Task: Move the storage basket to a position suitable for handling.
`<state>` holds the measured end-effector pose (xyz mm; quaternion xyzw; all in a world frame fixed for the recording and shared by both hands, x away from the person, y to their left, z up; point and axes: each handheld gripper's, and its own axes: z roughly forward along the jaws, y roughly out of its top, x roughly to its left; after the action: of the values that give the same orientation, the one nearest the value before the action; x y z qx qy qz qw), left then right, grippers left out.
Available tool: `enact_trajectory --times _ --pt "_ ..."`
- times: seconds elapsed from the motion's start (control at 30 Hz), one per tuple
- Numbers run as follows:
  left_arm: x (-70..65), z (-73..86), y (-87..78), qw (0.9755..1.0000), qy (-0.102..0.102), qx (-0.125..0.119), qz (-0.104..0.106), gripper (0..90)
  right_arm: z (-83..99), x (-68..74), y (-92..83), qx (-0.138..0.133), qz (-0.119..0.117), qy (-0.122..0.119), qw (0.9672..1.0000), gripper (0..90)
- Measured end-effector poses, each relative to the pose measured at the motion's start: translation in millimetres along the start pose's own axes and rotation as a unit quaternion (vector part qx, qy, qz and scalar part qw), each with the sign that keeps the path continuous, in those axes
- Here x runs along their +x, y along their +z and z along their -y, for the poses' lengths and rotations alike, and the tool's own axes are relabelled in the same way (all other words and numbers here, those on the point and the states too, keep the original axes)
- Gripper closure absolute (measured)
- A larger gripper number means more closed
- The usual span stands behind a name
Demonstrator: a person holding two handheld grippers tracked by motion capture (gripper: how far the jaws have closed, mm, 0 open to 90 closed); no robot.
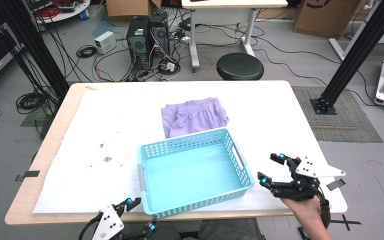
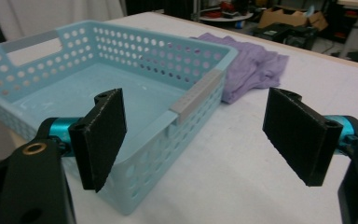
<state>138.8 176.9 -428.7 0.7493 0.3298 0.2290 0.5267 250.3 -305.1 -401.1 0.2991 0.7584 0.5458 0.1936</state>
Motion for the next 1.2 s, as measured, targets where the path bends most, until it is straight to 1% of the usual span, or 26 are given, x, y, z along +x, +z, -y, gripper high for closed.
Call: enact_trajectory --times 0.03,0.07,0.1,0.13,0.17,0.2,0.27,0.3,0.37,0.43,0.47,0.5,0.57,0.63,0.67,0.7,0.77,0.8,0.83,0.9,0.97,1.0,1.03,1.07,1.1,1.2 --pt "0.5 2.0 1.2 1.0 -0.003 0.002 -0.002 29.4 3.1 2.0 1.5 0.008 -0.014 -0.008 0.9998 21.6" --pt "0.5 2.0 1.2 1.0 -0.003 0.002 -0.002 29.4 3.1 2.0 1.5 0.008 -0.014 -0.008 0.9998 21.6" --pt "0.6 2.6 1.8 1.0 -0.006 0.003 -0.003 29.4 6.9 4.1 4.1 0.016 -0.033 -0.014 0.9992 21.5" --pt "0.7 3.3 2.1 1.0 -0.008 0.004 0.0 29.4 9.1 5.6 4.8 0.021 -0.043 -0.014 0.9987 21.4" --pt "0.2 4.2 2.5 1.0 -0.006 0.006 0.0 29.4 9.1 5.6 4.8 0.021 -0.043 -0.014 0.9987 21.4" --pt "-0.9 5.1 3.6 1.0 -0.005 0.007 -0.002 29.4 11.1 7.6 5.6 0.027 -0.053 -0.017 0.9981 21.4" --pt "-1.1 6.1 6.2 0.9999 -0.003 0.013 -0.006 29.4 14.1 10.6 8.5 0.034 -0.062 -0.03 0.997 21.4" --pt "0.4 6.9 8.9 0.9998 -0.007 0.017 -0.007 29.4 16.4 13.4 12.6 0.051 -0.072 -0.035 0.9955 21.4" --pt "2.5 7.1 11.8 0.9996 -0.014 0.02 -0.009 29.4 18.6 15.7 18.0 0.062 -0.081 -0.042 0.9938 21.4" --pt "3.7 7.3 15.2 0.9995 -0.018 0.026 -0.01 29.4 20.3 17.4 23.6 0.076 -0.083 -0.048 0.9925 21.4" --pt "3.7 7.3 15.2 0.9995 -0.018 0.026 -0.01 28.5 21.1 18.3 26.4 0.083 -0.085 -0.045 0.9919 21.5" --pt "4.5 7.3 17.1 0.9994 -0.021 0.026 -0.008 27.3 21.6 19.4 29.2 0.09 -0.087 -0.04 0.9914 21.4" --pt "5.6 5.9 22.6 0.9991 -0.021 0.036 0.001 26.6 21.6 19.3 35.6 0.096 -0.09 -0.043 0.9904 21.4" --pt "5.5 5.4 24.1 0.9991 -0.023 0.036 0.005 26.1 21.2 19.6 38.4 0.099 -0.094 -0.042 0.9898 21.4" --pt "6.0 4.9 25.4 0.999 -0.022 0.037 0.005 26.1 20.6 18.8 41.8 0.099 -0.1 -0.045 0.9891 20.6" --pt "6.1 4.5 26.9 0.999 -0.025 0.038 0.005 22.7 19.1 18.2 48.2 0.103 -0.118 -0.044 0.9867 19.9" --pt "7.4 3.8 28.8 0.9988 -0.026 0.042 -0.001 22.2 18.3 20.2 53.3 0.104 -0.114 -0.05 0.9868 16.4" --pt "7.4 3.8 28.8 0.9988 -0.026 0.042 -0.001 22.0 18.3 20.2 53.3 0.104 -0.114 -0.05 0.9868 16.4" --pt "8.0 3.2 30.4 0.9987 -0.03 0.042 -0.006 21.7 17.6 21.0 55.8 0.104 -0.108 -0.053 0.9872 16.0" --pt "8.9 2.5 31.7 0.9986 -0.03 0.043 -0.012 21.0 17.1 21.5 57.3 0.105 -0.107 -0.05 0.9874 16.0" --pt "10.2 2.1 32.2 0.9985 -0.029 0.044 -0.011 20.7 16.9 22.2 57.7 0.105 -0.105 -0.048 0.9877 16.0" --pt "11.4 1.7 32.4 0.9984 -0.032 0.045 -0.01 20.4 16.7 22.2 58.1 0.107 -0.106 -0.051 0.9873 16.1" --pt "12.9 1.4 32.5 0.9984 -0.034 0.045 -0.006 20.4 16.2 20.8 58.5 0.102 -0.105 -0.062 0.9873 16.2" --pt "14.4 1.1 32.4 0.9983 -0.034 0.046 -0.003 20.4 16.2 20.8 58.5 0.102 -0.105 -0.062 0.9873 16.2" --pt "16.5 0.3 32.1 0.9982 -0.037 0.046 0.0 20.5 16.0 19.1 58.8 0.107 -0.111 -0.059 0.9863 16.2" --pt "17.5 -0.2 32.0 0.9985 -0.03 0.045 -0.001 20.5 16.6 17.2 60.1 0.1 -0.113 -0.067 0.9863 16.2"
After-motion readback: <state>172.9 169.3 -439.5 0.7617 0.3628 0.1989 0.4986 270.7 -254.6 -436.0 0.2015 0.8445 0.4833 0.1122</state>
